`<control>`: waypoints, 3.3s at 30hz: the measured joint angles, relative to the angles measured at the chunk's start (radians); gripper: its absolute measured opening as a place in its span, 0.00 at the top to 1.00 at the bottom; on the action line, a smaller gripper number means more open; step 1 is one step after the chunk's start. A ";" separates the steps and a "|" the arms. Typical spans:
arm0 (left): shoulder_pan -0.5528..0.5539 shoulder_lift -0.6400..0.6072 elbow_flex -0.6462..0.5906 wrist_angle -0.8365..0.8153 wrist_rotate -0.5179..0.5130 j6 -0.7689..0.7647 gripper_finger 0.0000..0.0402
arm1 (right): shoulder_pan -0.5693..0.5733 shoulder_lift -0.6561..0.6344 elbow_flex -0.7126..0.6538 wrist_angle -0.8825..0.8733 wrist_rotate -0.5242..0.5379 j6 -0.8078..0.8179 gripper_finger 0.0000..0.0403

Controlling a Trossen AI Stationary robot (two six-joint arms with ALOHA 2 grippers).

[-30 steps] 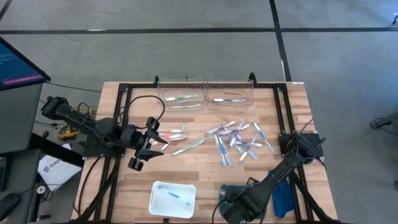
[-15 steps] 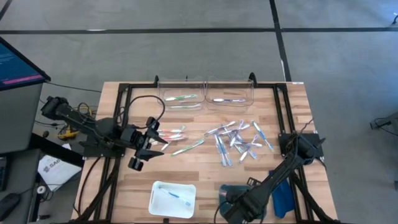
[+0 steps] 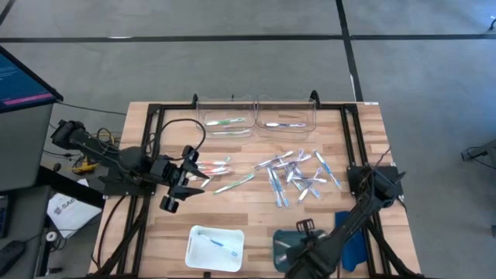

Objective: Pick & Place Toothbrushes
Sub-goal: Put the orange toothbrush into the green bin, then put the blue toothbrush into the white bin

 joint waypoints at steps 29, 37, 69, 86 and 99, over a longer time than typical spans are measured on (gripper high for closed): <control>0.000 0.002 0.000 0.000 0.000 0.001 0.59 | 0.007 0.000 -0.140 0.121 -0.005 0.005 0.94; 0.000 0.002 0.000 0.000 0.000 0.001 0.59 | 0.006 0.000 -0.140 0.121 -0.006 0.062 0.84; 0.004 0.012 0.000 0.010 -0.002 0.001 0.59 | -0.140 0.000 -0.140 0.585 -0.009 -0.370 0.71; 0.005 0.013 0.000 0.009 -0.003 0.021 0.59 | -0.275 0.000 -0.147 0.769 0.058 -0.887 0.71; 0.005 0.013 0.000 0.002 -0.003 0.016 0.59 | -0.178 0.000 -0.158 0.764 0.060 -0.889 0.71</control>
